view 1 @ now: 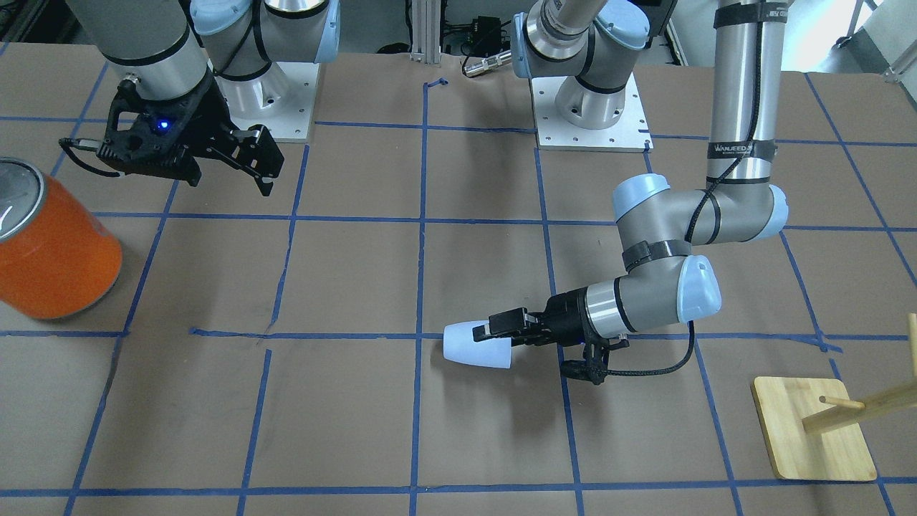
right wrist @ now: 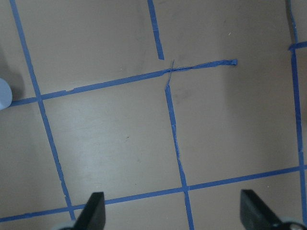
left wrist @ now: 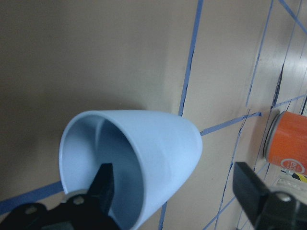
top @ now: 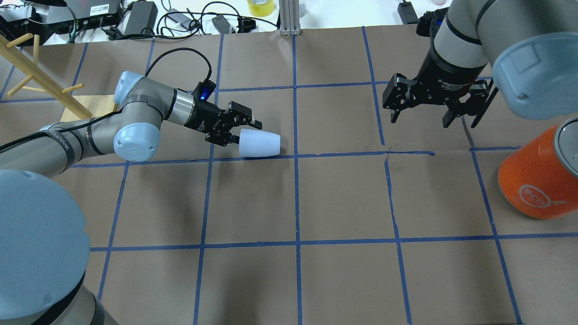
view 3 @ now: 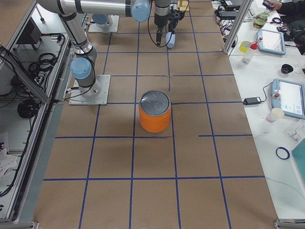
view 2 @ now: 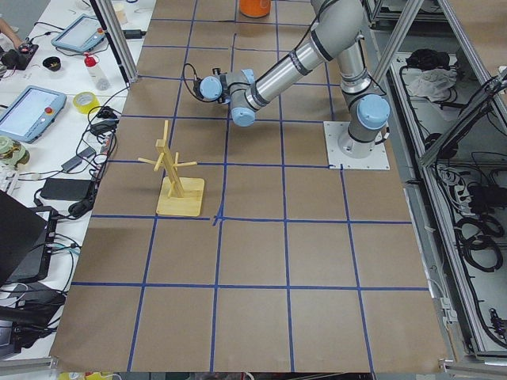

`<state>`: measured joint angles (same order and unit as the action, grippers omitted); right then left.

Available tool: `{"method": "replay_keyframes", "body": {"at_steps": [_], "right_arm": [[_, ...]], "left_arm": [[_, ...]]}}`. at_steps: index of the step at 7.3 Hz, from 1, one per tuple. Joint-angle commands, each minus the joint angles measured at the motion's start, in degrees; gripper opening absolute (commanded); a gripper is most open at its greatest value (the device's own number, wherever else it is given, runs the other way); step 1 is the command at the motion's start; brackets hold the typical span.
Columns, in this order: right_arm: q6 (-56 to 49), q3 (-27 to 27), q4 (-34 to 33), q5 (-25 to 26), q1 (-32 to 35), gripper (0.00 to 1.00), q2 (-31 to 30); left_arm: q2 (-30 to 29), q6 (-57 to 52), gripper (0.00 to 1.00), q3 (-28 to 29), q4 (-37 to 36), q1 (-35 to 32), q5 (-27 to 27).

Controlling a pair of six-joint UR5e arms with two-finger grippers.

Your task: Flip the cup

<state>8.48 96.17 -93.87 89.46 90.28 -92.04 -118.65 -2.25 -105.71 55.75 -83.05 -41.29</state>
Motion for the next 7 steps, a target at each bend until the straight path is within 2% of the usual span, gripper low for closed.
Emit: {"method": "replay_keyframes", "body": {"at_steps": [1,2,4,6,7], "right_arm": [[-0.7,0.0,-1.8,1.2,-0.5,1.00,0.0],[-1.8,-0.2,-2.8,1.2,-1.1,1.00,0.1],[-2.8,-1.2,-2.6,0.3,-3.3,1.00,0.3],[-2.8,-0.2,-2.6,0.0,-3.2,1.00,0.2],[-3.0,-0.2,-2.5,0.1,-2.3,1.00,0.1]], "left_arm": [[0.2,4.5,0.44,1.0,0.1,0.0,0.1],[0.3,4.6,0.27,1.1,0.0,-0.1,0.9],[0.4,4.7,0.01,1.0,0.1,-0.1,1.5],[2.4,8.6,0.00,1.2,0.0,-0.2,2.1],[3.7,12.3,0.00,1.7,-0.1,-0.1,4.4]]}}
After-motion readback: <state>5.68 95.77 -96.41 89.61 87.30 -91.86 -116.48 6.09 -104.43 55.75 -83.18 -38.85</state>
